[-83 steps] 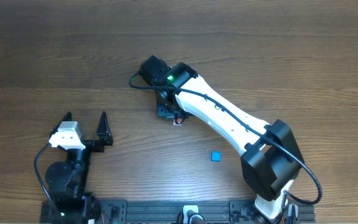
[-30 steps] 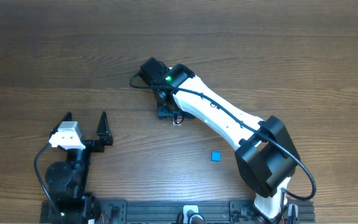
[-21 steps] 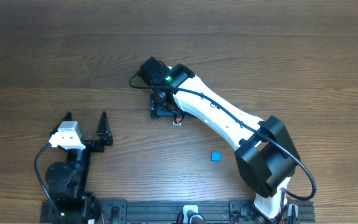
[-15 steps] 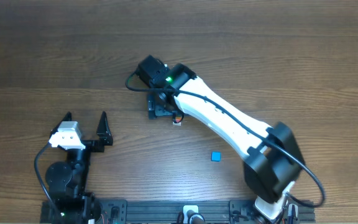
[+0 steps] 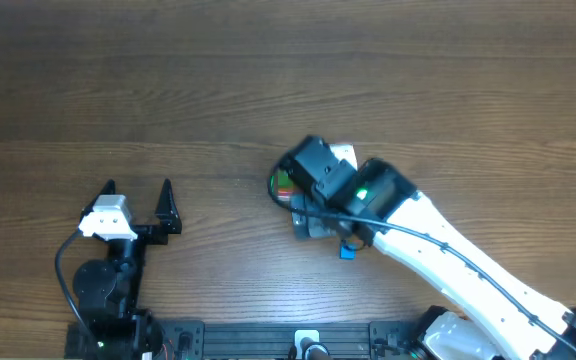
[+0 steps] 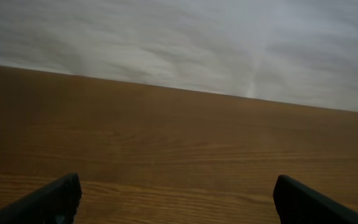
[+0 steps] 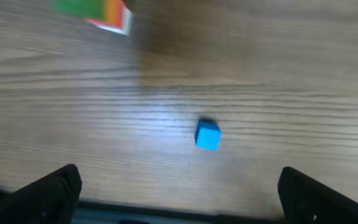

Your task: Stack Cubes

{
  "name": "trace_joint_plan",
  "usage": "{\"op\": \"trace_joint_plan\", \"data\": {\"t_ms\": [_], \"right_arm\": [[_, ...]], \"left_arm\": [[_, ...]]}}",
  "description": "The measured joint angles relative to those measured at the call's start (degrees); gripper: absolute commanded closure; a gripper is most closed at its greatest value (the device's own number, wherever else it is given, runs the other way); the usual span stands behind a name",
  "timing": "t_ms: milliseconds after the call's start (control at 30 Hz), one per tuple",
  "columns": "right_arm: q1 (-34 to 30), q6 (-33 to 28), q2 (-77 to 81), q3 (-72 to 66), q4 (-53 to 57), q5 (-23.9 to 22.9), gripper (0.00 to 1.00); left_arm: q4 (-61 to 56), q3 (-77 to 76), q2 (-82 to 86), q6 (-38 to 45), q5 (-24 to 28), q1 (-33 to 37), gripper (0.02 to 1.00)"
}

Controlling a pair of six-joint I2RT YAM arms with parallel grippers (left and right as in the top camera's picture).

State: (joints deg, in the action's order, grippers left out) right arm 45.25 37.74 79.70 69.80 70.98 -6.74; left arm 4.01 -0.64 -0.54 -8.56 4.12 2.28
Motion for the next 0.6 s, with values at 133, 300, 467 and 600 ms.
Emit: {"op": "trace_joint_plan", "data": {"t_ms": [133,300,467,600], "right_arm": [[-0.1,2.4,-0.1,-10.1,-5.1,1.2,0.009],[-2.0,4.3,-0.4,-20.6,-12.5,2.8,0.007],[-3.3,4.8,-0.5,-26.8,-18.6,4.4,0.007],[-3.3,5.2,-0.7,-29.9,-23.0,5.2,0.016]], "left_arm": [[0.0,0.0,0.0,0.0,0.0,0.0,0.018],[0.0,0.0,0.0,0.0,0.0,0.0,0.018],[0.0,0.0,0.0,0.0,0.0,0.0,0.018],[0.0,0.0,0.0,0.0,0.0,0.0,0.018]]}}
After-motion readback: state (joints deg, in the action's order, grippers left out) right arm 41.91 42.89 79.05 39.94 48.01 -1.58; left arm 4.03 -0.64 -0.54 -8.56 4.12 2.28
